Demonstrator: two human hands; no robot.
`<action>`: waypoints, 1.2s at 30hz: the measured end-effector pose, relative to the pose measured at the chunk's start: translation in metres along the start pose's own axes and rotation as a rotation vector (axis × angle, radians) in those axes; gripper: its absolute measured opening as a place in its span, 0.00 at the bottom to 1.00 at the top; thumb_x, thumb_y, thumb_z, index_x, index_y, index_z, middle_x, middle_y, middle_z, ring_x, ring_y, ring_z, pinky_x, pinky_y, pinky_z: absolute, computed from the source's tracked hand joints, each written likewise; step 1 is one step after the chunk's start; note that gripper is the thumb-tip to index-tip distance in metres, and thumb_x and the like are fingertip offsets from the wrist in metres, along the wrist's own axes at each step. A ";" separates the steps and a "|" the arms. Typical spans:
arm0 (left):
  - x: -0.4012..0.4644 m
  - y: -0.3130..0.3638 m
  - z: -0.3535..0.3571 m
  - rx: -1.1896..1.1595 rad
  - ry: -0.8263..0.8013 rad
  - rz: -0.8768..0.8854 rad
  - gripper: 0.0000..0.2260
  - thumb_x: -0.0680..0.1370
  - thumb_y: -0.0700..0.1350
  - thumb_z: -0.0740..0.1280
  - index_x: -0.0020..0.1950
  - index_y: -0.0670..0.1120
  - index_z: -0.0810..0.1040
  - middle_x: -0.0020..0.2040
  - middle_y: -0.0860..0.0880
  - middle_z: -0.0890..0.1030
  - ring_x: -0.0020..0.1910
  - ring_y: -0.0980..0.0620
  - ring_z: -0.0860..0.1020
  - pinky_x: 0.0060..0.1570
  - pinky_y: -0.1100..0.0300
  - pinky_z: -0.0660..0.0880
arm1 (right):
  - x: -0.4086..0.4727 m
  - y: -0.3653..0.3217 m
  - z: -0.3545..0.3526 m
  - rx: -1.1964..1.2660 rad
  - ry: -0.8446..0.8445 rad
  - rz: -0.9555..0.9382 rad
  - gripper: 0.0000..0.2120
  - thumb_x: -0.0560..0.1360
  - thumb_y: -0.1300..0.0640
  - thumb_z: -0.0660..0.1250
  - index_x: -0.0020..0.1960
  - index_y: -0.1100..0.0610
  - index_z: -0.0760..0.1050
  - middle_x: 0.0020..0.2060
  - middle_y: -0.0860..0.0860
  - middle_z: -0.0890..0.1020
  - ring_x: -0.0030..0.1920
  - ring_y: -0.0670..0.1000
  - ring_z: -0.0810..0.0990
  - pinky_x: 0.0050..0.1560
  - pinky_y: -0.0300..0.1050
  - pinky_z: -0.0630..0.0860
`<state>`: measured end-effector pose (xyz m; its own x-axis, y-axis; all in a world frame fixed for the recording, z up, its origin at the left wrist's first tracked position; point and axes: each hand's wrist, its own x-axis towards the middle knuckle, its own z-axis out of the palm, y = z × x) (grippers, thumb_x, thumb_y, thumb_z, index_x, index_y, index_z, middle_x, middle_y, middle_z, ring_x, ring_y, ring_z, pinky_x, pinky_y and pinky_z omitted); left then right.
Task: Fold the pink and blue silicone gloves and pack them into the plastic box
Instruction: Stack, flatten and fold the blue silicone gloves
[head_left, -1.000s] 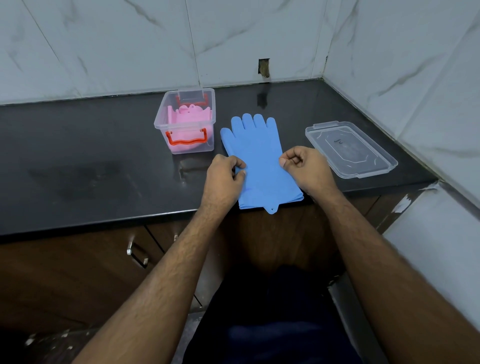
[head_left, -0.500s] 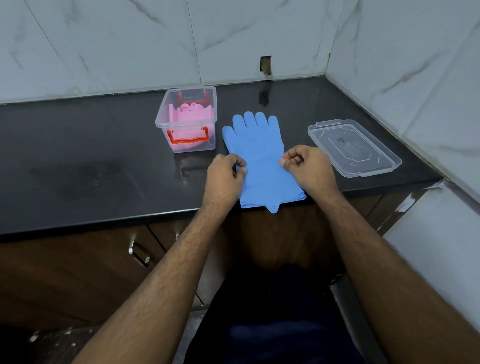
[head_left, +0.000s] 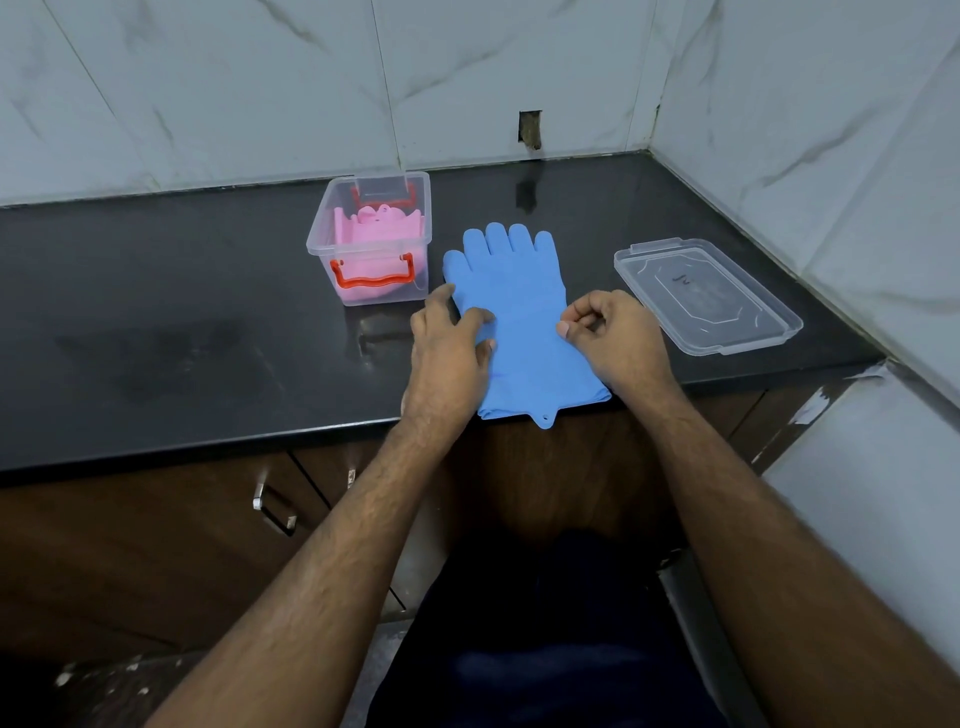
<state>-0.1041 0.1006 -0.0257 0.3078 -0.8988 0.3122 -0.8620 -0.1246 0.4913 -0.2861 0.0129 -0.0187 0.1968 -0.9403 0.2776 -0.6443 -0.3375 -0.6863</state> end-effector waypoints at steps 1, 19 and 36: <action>0.001 -0.002 0.000 0.035 -0.030 0.030 0.16 0.83 0.44 0.67 0.71 0.48 0.77 0.81 0.45 0.60 0.79 0.43 0.58 0.75 0.47 0.64 | 0.000 0.000 0.000 0.001 -0.004 -0.006 0.05 0.76 0.52 0.75 0.50 0.52 0.83 0.46 0.47 0.82 0.42 0.44 0.80 0.43 0.35 0.73; 0.000 0.000 -0.012 -0.016 -0.254 0.059 0.26 0.85 0.59 0.59 0.81 0.50 0.65 0.84 0.49 0.58 0.83 0.48 0.53 0.80 0.48 0.53 | 0.015 0.008 -0.011 0.084 -0.159 -0.051 0.02 0.75 0.55 0.71 0.46 0.49 0.82 0.39 0.45 0.85 0.43 0.48 0.84 0.52 0.52 0.83; 0.005 -0.001 -0.009 0.266 -0.461 0.281 0.26 0.86 0.62 0.45 0.84 0.59 0.49 0.85 0.51 0.41 0.83 0.50 0.36 0.79 0.49 0.35 | 0.013 0.008 -0.010 0.059 -0.146 -0.174 0.11 0.80 0.61 0.69 0.61 0.53 0.81 0.62 0.49 0.76 0.62 0.51 0.77 0.67 0.51 0.75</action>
<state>-0.0983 0.0995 -0.0171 -0.1011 -0.9948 -0.0134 -0.9745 0.0964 0.2026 -0.2961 -0.0014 -0.0144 0.4086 -0.8628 0.2977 -0.5478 -0.4927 -0.6761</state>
